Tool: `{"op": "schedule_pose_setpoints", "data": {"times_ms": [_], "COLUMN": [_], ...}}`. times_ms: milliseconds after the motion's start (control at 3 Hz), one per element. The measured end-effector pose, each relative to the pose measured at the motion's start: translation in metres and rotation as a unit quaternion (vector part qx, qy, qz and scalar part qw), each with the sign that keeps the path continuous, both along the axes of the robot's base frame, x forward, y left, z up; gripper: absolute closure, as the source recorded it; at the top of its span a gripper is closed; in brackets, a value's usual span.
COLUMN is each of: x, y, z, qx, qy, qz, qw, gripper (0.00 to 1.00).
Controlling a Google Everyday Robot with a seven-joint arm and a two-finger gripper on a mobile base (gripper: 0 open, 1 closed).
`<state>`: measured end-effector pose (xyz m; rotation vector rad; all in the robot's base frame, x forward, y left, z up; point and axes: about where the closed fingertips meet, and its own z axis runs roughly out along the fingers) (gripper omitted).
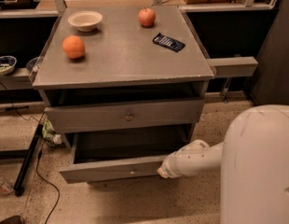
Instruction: Close middle drawer
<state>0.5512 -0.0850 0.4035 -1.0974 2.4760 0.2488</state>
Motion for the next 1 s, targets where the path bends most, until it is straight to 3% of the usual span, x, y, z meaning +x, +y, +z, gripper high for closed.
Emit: {"op": "schedule_pose_setpoints", "data": {"times_ms": [1000], "x": [0.0051], "y": [0.0089], "z": [-0.0006], "qx": [0.006], "qy": [-0.006], "qz": [0.004], "qw": [1.0], "gripper": [1.0]}}
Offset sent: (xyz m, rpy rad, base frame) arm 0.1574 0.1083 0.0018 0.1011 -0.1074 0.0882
